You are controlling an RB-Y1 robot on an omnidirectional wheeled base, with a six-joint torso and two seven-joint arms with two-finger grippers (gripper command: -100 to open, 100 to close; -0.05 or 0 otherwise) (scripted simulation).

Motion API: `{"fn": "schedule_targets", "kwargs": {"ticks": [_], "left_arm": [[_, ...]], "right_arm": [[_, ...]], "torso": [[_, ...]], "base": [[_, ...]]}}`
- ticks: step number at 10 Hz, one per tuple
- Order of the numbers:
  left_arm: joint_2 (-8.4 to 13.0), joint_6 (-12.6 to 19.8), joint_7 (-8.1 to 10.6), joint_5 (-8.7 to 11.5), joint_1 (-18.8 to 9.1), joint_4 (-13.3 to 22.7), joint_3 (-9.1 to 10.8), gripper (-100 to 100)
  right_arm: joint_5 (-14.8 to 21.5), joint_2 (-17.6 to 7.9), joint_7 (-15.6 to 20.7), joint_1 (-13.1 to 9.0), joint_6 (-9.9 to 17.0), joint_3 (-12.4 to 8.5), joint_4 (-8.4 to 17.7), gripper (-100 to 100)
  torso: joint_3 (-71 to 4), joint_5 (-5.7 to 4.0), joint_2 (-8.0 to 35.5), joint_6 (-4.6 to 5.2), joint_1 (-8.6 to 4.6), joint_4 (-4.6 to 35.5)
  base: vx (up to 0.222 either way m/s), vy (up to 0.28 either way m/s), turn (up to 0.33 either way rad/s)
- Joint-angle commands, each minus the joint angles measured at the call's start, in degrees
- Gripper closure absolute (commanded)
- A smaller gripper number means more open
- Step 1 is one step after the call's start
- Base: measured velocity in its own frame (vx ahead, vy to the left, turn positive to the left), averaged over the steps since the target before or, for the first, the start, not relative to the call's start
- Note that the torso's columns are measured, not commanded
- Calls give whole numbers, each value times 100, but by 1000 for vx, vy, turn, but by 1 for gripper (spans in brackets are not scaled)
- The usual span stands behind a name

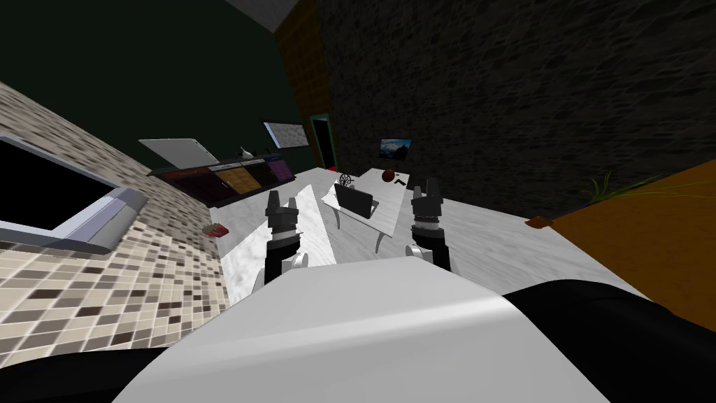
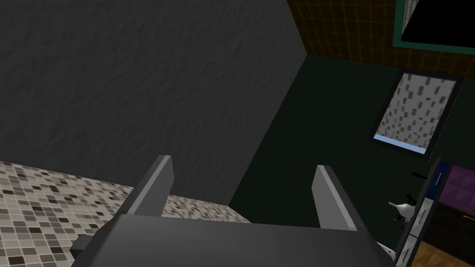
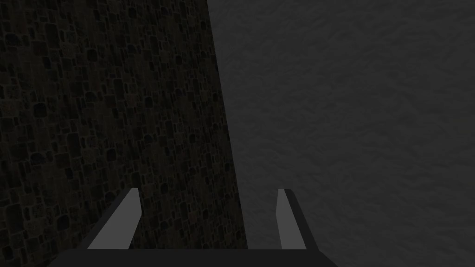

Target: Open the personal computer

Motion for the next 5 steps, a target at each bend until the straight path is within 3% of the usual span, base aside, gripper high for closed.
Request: {"fn": "schedule_targets", "kwargs": {"ticks": [1,5], "left_arm": [[0,0,0,0,0,0,0,0],[0,0,0,0,0,-1,0,0]], "right_arm": [[0,0,0,0,0,0,0,0],[0,0,0,0,0,0,-1,0]], "torso": [[-467,0,232,0,0,235],[-3692,0,1845,0,0,1846]], "base": [[0,0,0],[0,0,0]]}}
